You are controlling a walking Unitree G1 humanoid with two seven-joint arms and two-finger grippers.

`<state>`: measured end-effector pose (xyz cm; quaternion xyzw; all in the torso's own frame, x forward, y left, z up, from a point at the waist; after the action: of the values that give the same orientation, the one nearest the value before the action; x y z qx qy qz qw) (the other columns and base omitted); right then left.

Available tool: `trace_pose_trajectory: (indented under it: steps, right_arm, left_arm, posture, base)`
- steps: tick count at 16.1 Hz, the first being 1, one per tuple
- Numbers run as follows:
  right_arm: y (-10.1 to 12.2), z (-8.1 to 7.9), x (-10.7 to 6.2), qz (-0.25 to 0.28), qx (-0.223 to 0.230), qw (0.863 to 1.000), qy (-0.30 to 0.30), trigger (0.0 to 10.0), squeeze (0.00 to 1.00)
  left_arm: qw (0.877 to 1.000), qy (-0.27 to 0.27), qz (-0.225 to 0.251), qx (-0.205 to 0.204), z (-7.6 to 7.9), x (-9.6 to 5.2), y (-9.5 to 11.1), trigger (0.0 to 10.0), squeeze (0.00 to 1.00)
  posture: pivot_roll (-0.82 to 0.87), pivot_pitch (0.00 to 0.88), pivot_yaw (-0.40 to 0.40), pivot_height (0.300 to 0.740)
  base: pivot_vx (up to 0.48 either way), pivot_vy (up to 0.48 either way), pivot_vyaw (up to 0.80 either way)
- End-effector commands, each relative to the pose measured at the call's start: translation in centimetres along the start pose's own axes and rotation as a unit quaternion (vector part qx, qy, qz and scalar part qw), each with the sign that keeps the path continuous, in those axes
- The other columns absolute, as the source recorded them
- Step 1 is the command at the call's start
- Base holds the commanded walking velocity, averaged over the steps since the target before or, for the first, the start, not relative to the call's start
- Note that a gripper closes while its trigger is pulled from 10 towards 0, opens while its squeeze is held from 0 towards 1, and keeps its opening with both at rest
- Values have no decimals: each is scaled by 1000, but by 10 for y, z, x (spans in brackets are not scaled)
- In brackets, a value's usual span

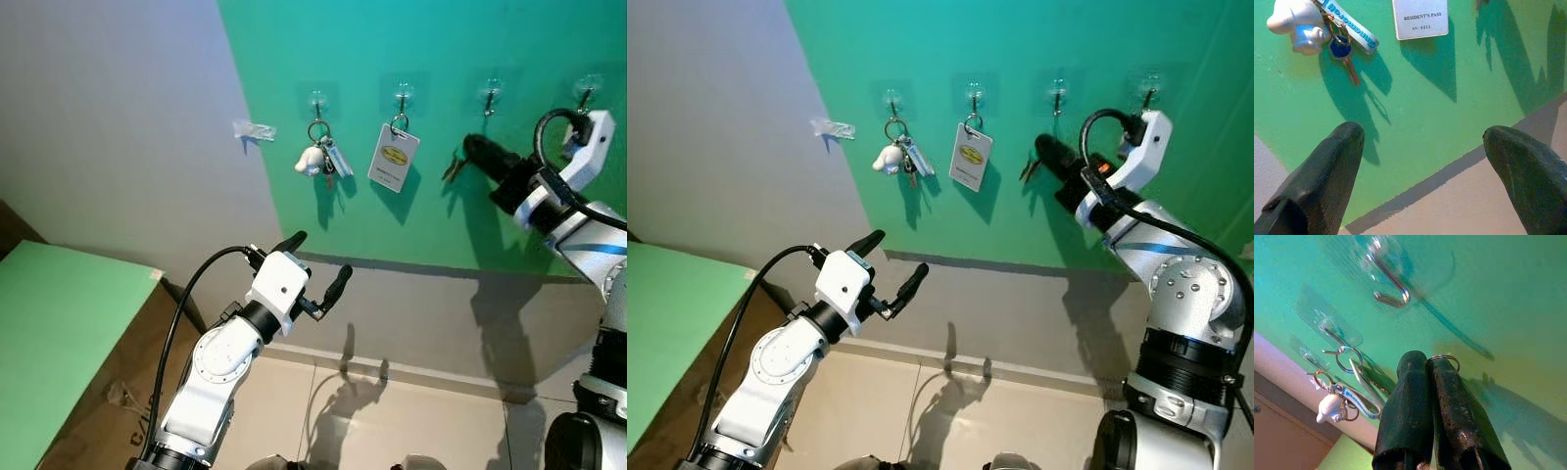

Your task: Hang keys on a hook

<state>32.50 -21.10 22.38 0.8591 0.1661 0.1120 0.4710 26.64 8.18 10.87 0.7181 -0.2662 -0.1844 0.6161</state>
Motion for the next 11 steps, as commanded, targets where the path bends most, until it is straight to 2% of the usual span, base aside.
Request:
trace_pose_trajectory:
  steps: [1, 2, 3, 4, 5, 7, 8, 9, 11]
  right_arm:
    - [1, -4, 1, 2, 22, 1000, 8, 10000, 0]
    - [1, -3, 2, 0, 16, 1000, 3, 10000, 0]
    - [0, -4, 1, -1, -69, 998, -10, 10000, 0]
    - [-2, -6, 1, -5, -115, 993, -11, 10000, 0]
    - [-9, -13, -1, -18, -227, 974, -1, 10000, 0]
    - [-22, -15, -6, -43, -323, 946, 8, 10000, 0]
    - [-23, -15, -7, -44, -342, 939, 5, 10000, 0]
    - [-25, -9, -9, -37, -412, 910, -14, 10000, 0]
    - [-21, -7, -10, -7, -515, 856, -40, 10000, 0]
  left_arm:
    - [1000, 4, -14, 3, -3, -3, -5, 10000, 0]
    - [1000, 5, -14, 3, -2, -3, -5, 10000, 0]
    - [1000, 6, -14, 3, -2, -3, -5, 10000, 0]
    - [1000, 7, -14, 3, -2, -3, -5, 10000, 0]
    - [1000, 8, -14, 3, -3, -3, -5, 10000, 0]
    - [1000, 10, -15, 6, -3, -4, -5, 10000, 0]
    - [1000, 11, -15, 6, -3, -4, -4, 10000, 0]
    - [1000, 12, -17, 7, -4, -6, -5, 10000, 0]
    - [1000, 9, -20, 10, -3, -6, -6, 10000, 0]
  posture:
    - [-231, 45, 126, 740]
    - [-230, 46, 123, 740]
    - [-230, 46, 120, 740]
    - [-230, 46, 120, 740]
    - [-231, 47, 120, 740]
    - [-235, 57, 126, 740]
    - [-236, 61, 127, 740]
    - [-238, 67, 132, 740]
    - [-242, 67, 139, 740]
  base:
    - [0, 0, 0]
    - [0, 0, 0]
    - [0, 0, 0]
    - [0, 0, 0]
    - [0, 0, 0]
    - [0, 0, 0]
    - [0, 0, 0]
    - [0, 0, 0]
    - [0, 0, 0]
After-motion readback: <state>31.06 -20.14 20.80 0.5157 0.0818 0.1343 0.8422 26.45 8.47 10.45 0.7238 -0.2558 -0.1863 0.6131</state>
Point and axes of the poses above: a point about 5 cm out from each wrist's last joint towards the gripper, its own x axis pointing out of the wrist towards the gripper, its own y axis along the axis of the wrist's last joint, z = x × y, the point moved 1 cm from there along x, pointing out of the wrist towards the gripper, and after that the axes turned 3 degrees about -x, right-handed, at the moved point
